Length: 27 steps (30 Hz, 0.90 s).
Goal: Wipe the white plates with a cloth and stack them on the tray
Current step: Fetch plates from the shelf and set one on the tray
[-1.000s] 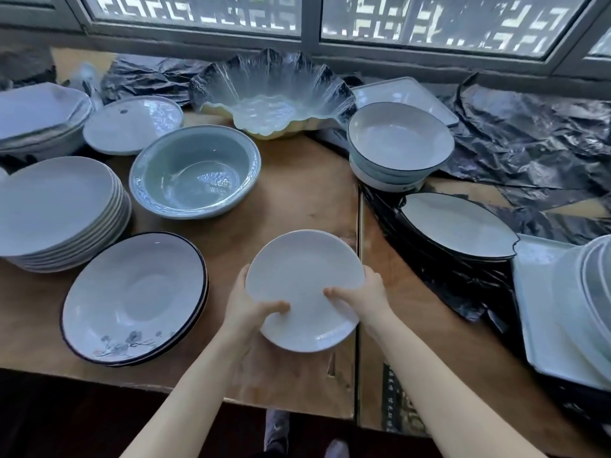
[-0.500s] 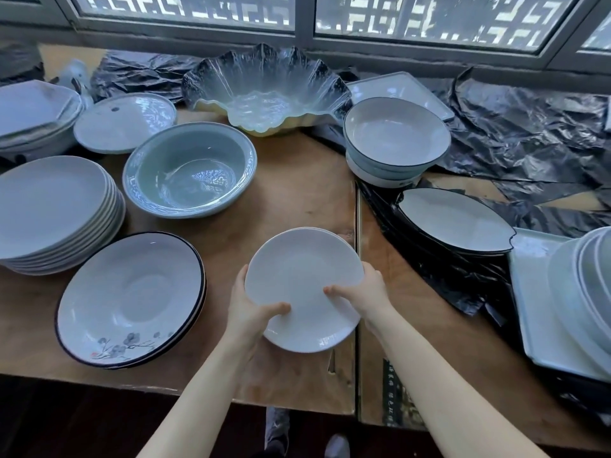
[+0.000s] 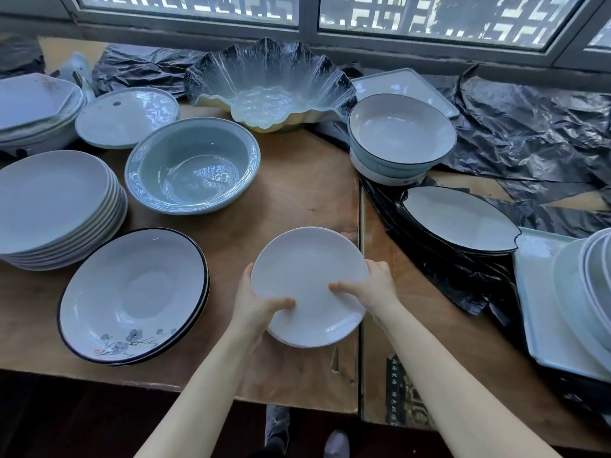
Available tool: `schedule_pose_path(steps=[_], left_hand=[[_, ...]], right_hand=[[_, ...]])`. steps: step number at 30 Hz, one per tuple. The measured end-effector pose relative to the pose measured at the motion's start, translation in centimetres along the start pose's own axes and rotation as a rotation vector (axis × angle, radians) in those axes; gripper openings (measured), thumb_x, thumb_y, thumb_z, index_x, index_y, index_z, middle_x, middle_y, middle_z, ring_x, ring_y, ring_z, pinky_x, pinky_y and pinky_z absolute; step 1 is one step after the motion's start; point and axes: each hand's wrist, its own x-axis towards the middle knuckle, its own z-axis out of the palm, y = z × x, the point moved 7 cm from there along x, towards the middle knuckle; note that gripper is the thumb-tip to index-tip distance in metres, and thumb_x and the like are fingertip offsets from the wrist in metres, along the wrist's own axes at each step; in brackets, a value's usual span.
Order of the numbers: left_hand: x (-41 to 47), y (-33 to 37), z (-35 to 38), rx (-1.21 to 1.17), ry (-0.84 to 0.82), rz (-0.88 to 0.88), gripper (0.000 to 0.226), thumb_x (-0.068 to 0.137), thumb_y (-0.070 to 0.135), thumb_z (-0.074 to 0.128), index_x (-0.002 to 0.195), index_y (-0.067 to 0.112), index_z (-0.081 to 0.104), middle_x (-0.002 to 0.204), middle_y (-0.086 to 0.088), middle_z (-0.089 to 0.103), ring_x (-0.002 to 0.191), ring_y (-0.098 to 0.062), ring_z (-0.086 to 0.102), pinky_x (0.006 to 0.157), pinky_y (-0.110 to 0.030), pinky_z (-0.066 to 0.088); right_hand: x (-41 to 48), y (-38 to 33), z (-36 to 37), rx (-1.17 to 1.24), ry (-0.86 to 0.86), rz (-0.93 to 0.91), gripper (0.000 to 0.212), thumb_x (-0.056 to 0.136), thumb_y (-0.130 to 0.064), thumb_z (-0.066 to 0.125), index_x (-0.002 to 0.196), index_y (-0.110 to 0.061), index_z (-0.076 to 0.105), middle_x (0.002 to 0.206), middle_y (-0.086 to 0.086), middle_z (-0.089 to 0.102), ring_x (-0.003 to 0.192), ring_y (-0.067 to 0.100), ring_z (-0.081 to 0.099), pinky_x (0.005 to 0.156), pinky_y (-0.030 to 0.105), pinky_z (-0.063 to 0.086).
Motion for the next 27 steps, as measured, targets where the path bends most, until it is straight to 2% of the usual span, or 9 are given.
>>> schedule_pose_path(steps=[4,9,12,14,16,18,21,23,27], left_hand=[[0.5,0.1,0.1,0.031,0.008,-0.007,0.089,0.041,0.006,0.081,0.124,0.026,0.053,0.114,0.003,0.068,0.106,-0.016,0.065,0.090,-0.040,0.057],[0.8,0.0,0.0,0.054,-0.002,-0.008,0.087,0.040,0.010,0.084,0.118,0.033,0.053,0.114,0.005,0.067,0.106,-0.014,0.065,0.089,-0.039,0.057],[0.9,-0.3,-0.2,0.063,-0.039,-0.002,0.090,0.034,0.019,0.087,0.115,0.037,0.052,0.117,0.005,0.067,0.107,-0.014,0.066,0.089,-0.039,0.058],[0.8,-0.5,-0.5,0.053,-0.055,-0.007,0.096,0.035,0.026,0.089,0.123,0.036,0.052,0.120,0.006,0.067,0.110,-0.014,0.066,0.091,-0.040,0.058],[0.8,-0.8,-0.9,0.004,-0.060,-0.024,0.097,0.043,0.031,0.090,0.133,0.033,0.053,0.123,0.006,0.068,0.113,-0.017,0.066,0.096,-0.042,0.057],[0.7,-0.9,-0.9,-0.032,-0.082,-0.023,0.085,0.054,0.037,0.087,0.133,0.034,0.057,0.122,0.006,0.071,0.114,-0.020,0.068,0.098,-0.045,0.055],[0.3,-0.8,-0.4,-0.044,-0.099,0.004,0.073,0.063,0.039,0.082,0.131,0.045,0.057,0.120,0.012,0.072,0.110,-0.012,0.069,0.095,-0.039,0.055],[0.4,-0.9,-0.2,-0.061,-0.070,0.005,0.065,0.060,0.040,0.082,0.119,0.053,0.060,0.115,0.014,0.073,0.106,-0.010,0.070,0.090,-0.036,0.056],[1.2,-1.3,-0.3,-0.090,-0.040,-0.003,0.063,0.059,0.037,0.081,0.117,0.050,0.059,0.111,0.015,0.073,0.108,-0.013,0.069,0.093,-0.039,0.056]], right_hand=[[0.1,0.4,0.1,0.045,-0.008,0.009,0.053,0.058,-0.032,0.088,0.102,-0.019,0.061,0.100,-0.010,0.036,0.107,0.017,0.050,0.092,0.038,0.050],[0.4,0.8,0.3,0.086,-0.009,0.024,0.056,0.059,-0.032,0.088,0.107,-0.018,0.061,0.103,-0.010,0.036,0.102,0.016,0.052,0.086,0.033,0.048],[0.2,1.2,0.4,0.129,-0.017,0.037,0.059,0.061,-0.030,0.088,0.112,-0.014,0.064,0.119,0.000,0.043,0.104,0.019,0.055,0.089,0.038,0.051],[-0.1,1.5,0.8,0.267,-0.055,0.021,0.057,0.065,-0.025,0.088,0.116,-0.015,0.064,0.125,0.007,0.056,0.108,0.025,0.061,0.091,0.043,0.055],[-1.0,1.5,1.4,0.539,-0.130,0.024,0.051,0.073,-0.025,0.084,0.119,-0.024,0.063,0.116,0.002,0.069,0.106,0.024,0.067,0.082,0.035,0.058],[-1.9,1.7,2.1,0.726,-0.141,0.066,0.043,0.085,-0.031,0.074,0.125,-0.027,0.059,0.114,-0.003,0.071,0.102,0.016,0.069,0.076,0.026,0.056],[-2.2,1.7,2.8,0.840,-0.078,0.079,0.039,0.094,-0.037,0.062,0.131,-0.027,0.056,0.120,-0.002,0.069,0.106,0.016,0.068,0.080,0.029,0.056],[-2.1,1.5,3.1,0.868,-0.043,0.080,0.038,0.094,-0.038,0.062,0.129,-0.028,0.058,0.118,-0.003,0.070,0.107,0.017,0.068,0.083,0.033,0.057],[-1.7,1.4,3.4,0.898,-0.003,0.057,0.033,0.094,-0.038,0.062,0.125,-0.029,0.061,0.115,-0.004,0.072,0.103,0.016,0.070,0.079,0.033,0.058]])
